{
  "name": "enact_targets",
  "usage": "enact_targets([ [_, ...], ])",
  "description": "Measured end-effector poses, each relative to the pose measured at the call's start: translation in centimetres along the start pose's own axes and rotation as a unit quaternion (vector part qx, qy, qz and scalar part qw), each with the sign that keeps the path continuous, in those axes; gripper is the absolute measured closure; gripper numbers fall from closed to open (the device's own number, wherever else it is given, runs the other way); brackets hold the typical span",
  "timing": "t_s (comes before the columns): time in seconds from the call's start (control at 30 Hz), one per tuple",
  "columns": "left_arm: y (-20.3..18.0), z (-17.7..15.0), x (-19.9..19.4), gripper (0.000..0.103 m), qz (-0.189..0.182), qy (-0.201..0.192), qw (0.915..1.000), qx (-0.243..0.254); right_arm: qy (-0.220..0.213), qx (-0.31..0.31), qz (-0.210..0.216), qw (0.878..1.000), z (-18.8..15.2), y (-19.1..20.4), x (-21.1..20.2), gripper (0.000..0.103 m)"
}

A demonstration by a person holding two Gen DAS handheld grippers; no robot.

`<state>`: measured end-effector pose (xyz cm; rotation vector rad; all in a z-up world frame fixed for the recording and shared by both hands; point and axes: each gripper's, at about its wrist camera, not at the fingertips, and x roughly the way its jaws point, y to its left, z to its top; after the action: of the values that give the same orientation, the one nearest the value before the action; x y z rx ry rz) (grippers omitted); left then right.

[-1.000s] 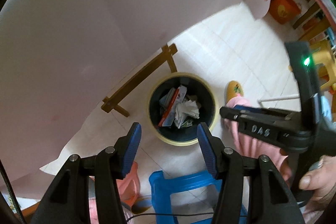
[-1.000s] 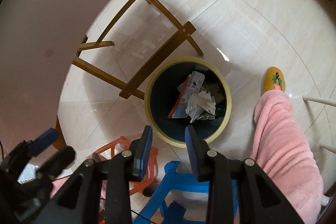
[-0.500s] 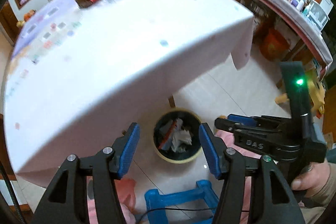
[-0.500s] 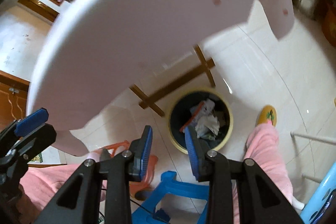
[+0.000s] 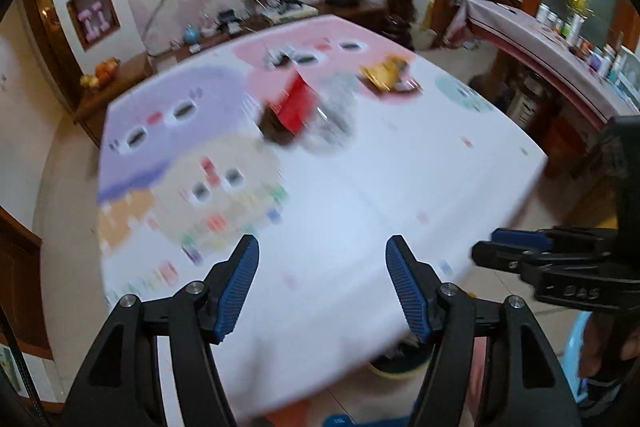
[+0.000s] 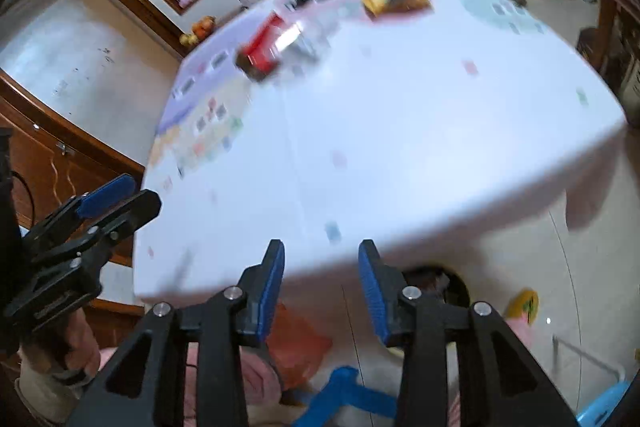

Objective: Collect trash
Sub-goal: 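Raise both tools back up over the table toward the remaining trash, then grasp the red box with the left tool while the right tool grasps the clear plastic bottle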

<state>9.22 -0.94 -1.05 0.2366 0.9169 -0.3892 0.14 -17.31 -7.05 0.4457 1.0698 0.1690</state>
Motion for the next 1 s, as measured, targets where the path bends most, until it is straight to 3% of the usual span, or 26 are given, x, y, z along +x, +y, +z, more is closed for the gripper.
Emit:
enact_targets([
  [0.2,3.7,6.1,3.2,0.037,0.02,-0.006,0.9998,-0.007,-0.024,0.008,0.017,1.0,7.2,1.8,0.5,0.061],
  [0.43,6.3,11.2,8.5,0.037,-0.013,0.017,0.9988,-0.043,-0.032,0.04,0.019,0.998,14.1,2.1,3.8,0.059],
  [0.77,7.5,14.1,17.4,0.037,-0.044,0.08,0.993,-0.075,-0.017,0.066,0.024,0.997,17.7,1.0,7.5,0.059],
  [1.0,7.4,14.6,21.0,0.037,-0.072,0.116,0.9875,-0.079,-0.009,0.075,0.027,0.997,18.6,0.3,8.9,0.055],
])
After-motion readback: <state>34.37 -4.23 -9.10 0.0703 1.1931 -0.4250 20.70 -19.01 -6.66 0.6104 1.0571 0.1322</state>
